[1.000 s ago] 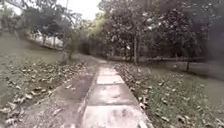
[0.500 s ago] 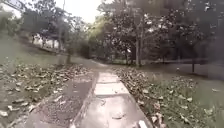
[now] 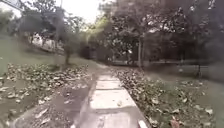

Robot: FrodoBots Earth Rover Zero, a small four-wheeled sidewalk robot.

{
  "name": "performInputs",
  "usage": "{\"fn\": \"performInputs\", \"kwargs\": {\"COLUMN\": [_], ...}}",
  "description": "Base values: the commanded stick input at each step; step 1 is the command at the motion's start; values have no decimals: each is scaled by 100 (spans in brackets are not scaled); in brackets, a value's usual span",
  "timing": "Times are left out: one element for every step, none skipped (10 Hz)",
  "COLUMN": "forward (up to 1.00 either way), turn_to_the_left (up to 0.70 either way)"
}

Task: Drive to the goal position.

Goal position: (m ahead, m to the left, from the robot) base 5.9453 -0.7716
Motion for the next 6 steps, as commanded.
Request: {"fn": "performInputs", "kwargs": {"forward": [100, 100, 100, 100, 100, 100], "turn_to_the_left": [0, 0, 0, 0, 0, 0]}}
